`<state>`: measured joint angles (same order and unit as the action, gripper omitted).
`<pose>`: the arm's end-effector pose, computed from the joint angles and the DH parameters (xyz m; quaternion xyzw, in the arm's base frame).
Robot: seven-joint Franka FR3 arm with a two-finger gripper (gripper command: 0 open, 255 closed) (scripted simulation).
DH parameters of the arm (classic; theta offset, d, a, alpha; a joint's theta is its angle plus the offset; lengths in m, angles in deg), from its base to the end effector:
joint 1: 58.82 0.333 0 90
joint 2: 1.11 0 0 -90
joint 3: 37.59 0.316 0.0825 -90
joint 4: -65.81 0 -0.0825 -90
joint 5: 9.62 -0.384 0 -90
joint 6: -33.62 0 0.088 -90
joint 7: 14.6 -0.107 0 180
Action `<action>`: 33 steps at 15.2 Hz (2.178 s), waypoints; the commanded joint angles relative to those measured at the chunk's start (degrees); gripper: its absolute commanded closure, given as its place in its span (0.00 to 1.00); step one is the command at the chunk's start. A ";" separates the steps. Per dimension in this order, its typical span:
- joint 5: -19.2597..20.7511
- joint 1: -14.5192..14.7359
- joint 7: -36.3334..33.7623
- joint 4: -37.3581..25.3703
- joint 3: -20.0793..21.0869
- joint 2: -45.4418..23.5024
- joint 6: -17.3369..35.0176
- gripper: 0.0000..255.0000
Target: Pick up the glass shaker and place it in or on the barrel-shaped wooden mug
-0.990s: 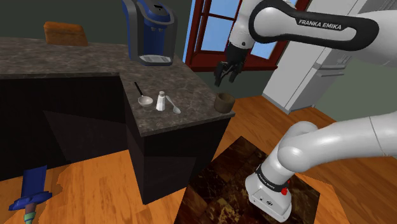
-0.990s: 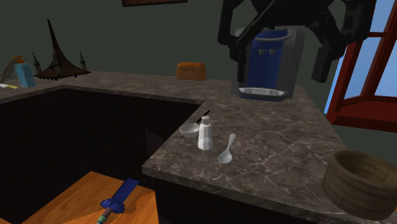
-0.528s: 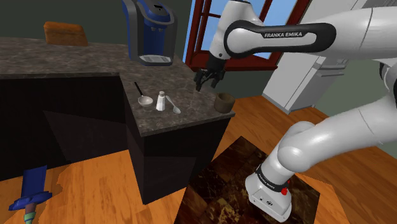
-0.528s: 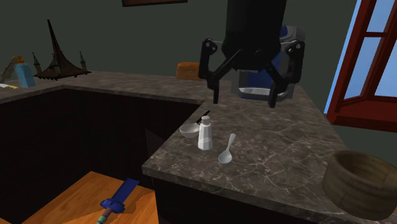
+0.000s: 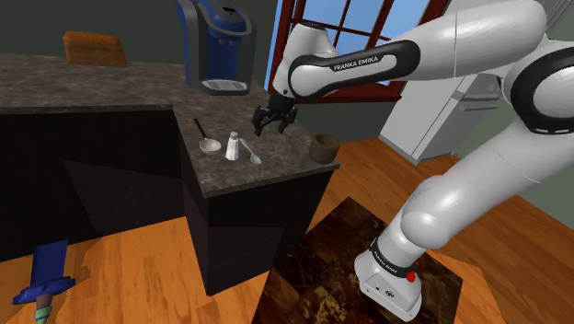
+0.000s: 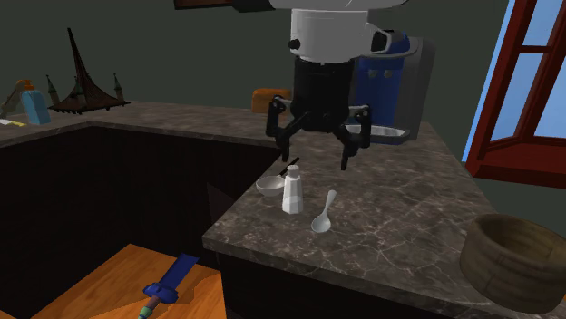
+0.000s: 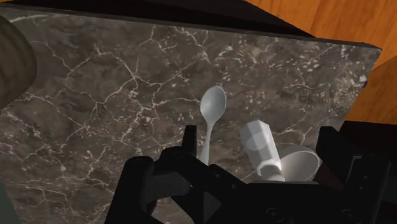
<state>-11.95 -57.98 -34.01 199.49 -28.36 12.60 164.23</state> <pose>0.4777 0.0881 0.4487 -0.9914 0.0933 -0.0891 0.0208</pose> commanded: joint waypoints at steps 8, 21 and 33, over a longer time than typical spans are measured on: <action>3.70 -0.13 -6.55 -10.46 1.11 -19.39 13.13 0.00; 6.18 0.68 -8.88 -13.62 0.45 -27.75 18.93 0.00; 6.18 0.68 -8.88 -13.63 0.45 -27.74 18.92 1.00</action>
<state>-5.77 -57.30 -42.90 185.84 -27.91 -15.12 183.15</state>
